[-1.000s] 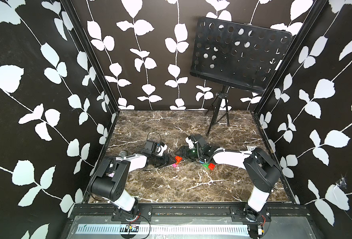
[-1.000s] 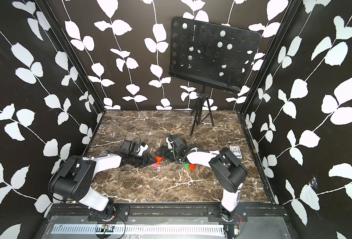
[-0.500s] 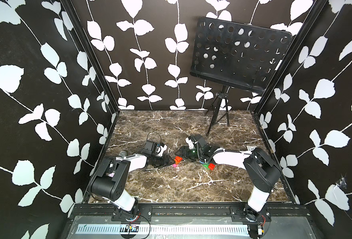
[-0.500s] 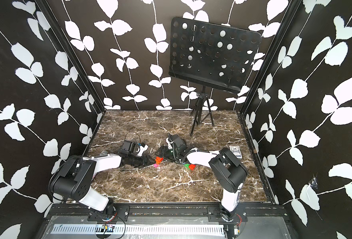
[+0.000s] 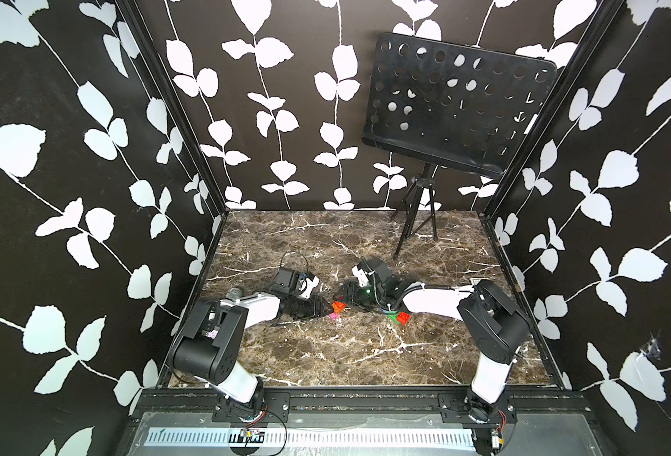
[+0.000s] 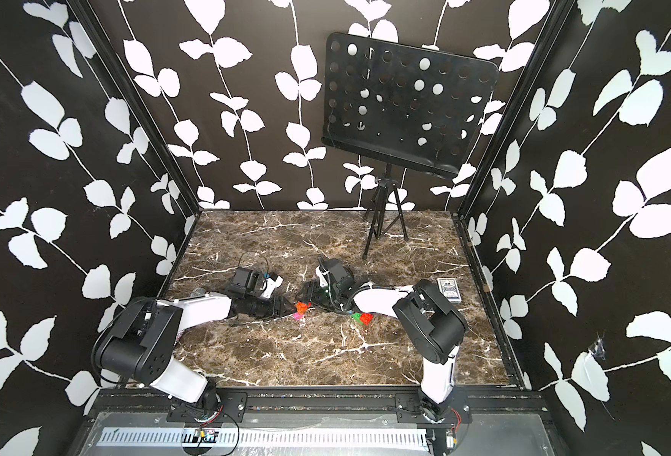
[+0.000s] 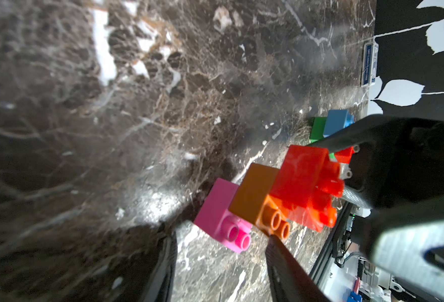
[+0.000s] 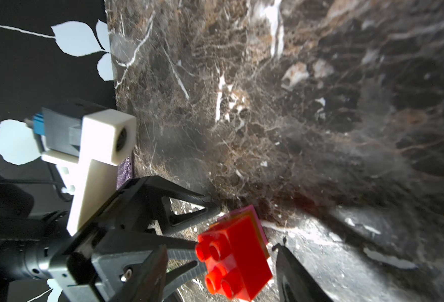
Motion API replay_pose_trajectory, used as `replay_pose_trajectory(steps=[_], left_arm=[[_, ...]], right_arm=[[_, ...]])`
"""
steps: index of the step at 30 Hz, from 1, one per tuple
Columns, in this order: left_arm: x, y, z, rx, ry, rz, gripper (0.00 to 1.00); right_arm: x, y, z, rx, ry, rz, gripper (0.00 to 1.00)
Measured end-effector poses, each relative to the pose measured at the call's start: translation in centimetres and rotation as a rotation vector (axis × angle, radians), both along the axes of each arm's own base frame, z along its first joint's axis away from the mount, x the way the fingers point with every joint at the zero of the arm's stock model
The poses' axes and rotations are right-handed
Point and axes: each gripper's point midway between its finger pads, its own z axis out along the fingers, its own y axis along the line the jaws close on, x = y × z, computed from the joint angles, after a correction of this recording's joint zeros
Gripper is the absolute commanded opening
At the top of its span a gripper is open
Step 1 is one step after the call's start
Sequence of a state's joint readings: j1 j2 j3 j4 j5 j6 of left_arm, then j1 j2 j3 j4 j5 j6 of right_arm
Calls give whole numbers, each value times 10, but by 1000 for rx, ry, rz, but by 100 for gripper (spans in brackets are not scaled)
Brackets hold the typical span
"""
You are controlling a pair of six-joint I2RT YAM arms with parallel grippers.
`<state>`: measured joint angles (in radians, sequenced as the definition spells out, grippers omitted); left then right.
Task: Assemble the letter y with lego
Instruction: Adjust the lego brick at the center of the board.
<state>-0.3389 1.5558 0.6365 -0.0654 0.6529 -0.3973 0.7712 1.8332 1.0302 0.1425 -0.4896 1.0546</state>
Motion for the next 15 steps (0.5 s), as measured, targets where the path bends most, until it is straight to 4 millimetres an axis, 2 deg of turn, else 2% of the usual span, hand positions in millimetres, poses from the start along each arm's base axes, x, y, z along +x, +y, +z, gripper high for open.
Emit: replay_pose_trajectory(steps=[7,15], left_arm=[[1,2,4,12,-1,6,64],[0,4,11,-2,5,19,59]], right_arm=[[0,0,1,3,-2,0,64],[1,1,2,8,-7,0,64]])
